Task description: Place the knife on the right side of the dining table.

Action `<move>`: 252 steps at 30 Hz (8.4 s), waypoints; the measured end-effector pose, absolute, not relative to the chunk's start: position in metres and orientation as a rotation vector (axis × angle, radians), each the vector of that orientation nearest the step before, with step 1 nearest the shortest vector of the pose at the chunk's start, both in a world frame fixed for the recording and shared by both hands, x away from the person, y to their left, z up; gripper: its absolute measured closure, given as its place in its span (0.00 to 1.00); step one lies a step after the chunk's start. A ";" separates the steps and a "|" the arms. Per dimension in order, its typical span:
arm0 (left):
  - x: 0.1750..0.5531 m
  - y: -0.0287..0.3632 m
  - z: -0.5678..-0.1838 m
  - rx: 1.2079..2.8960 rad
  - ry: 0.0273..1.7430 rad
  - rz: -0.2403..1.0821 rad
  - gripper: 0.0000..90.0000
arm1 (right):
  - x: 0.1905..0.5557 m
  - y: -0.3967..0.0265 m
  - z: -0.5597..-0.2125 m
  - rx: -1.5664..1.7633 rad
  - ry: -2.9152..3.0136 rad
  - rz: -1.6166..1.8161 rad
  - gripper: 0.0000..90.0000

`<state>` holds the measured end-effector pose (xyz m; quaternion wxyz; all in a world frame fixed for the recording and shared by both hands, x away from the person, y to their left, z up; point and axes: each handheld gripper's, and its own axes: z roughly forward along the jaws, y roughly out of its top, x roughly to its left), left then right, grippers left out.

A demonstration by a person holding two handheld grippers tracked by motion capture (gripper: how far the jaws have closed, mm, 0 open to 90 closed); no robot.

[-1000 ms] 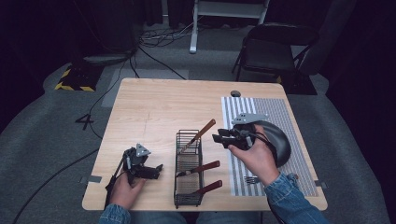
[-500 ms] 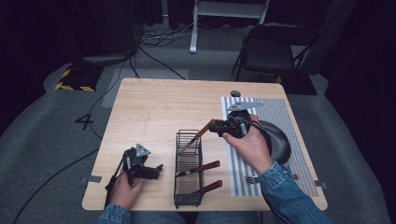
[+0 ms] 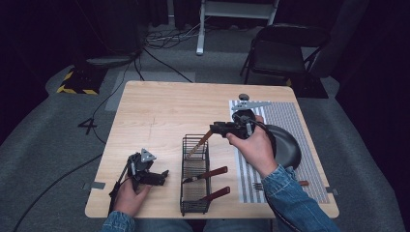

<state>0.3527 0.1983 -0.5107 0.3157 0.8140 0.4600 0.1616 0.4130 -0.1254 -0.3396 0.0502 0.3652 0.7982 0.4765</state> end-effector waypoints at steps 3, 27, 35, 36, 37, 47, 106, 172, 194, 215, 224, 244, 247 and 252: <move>0.353 0.198 -0.511 2.143 1.212 0.425 0.00 | 0.410 -0.123 -0.336 1.077 2.442 1.476 0.85; 0.353 0.198 -0.511 2.142 1.212 0.427 0.00 | 0.395 -0.142 -0.265 0.908 2.355 1.568 0.90; 0.353 0.199 -0.511 2.143 1.211 0.424 0.00 | 0.400 -0.162 -0.249 0.932 2.332 1.622 0.90; 0.353 0.199 -0.511 2.143 1.211 0.424 0.00 | 0.400 -0.162 -0.249 0.932 2.332 1.622 0.90; 0.353 0.199 -0.511 2.143 1.211 0.424 0.00 | 0.400 -0.166 -0.243 0.921 2.324 1.627 0.90; 0.353 0.198 -0.511 2.142 1.214 0.424 0.00 | 0.400 -0.188 -0.220 0.910 2.273 1.657 0.90; 0.355 0.197 -0.511 2.121 1.265 0.449 0.00 | 0.536 -0.300 -0.310 1.035 2.155 1.420 0.90; 0.355 0.197 -0.511 2.121 1.265 0.449 0.00 | 0.559 -0.360 -0.405 1.533 2.022 0.963 0.60; 0.355 0.197 -0.511 2.121 1.265 0.449 0.00 | 0.557 -0.379 -0.437 1.634 2.027 0.947 0.53; 0.355 0.197 -0.511 2.121 1.265 0.448 0.00 | 0.556 -0.389 -0.459 1.716 2.011 0.958 0.49; 0.355 0.197 -0.511 2.121 1.265 0.449 0.00 | 0.557 -0.393 -0.464 1.761 1.977 0.935 0.49; 0.355 0.197 -0.511 2.121 1.265 0.449 0.00 | 0.562 -0.398 -0.477 1.779 1.965 0.888 0.49; 0.355 0.197 -0.511 2.121 1.265 0.449 0.00 | 0.562 -0.397 -0.478 1.779 1.966 0.892 0.49; 0.355 0.197 -0.511 2.121 1.265 0.449 0.00 | 0.563 -0.398 -0.482 1.784 1.967 0.891 0.49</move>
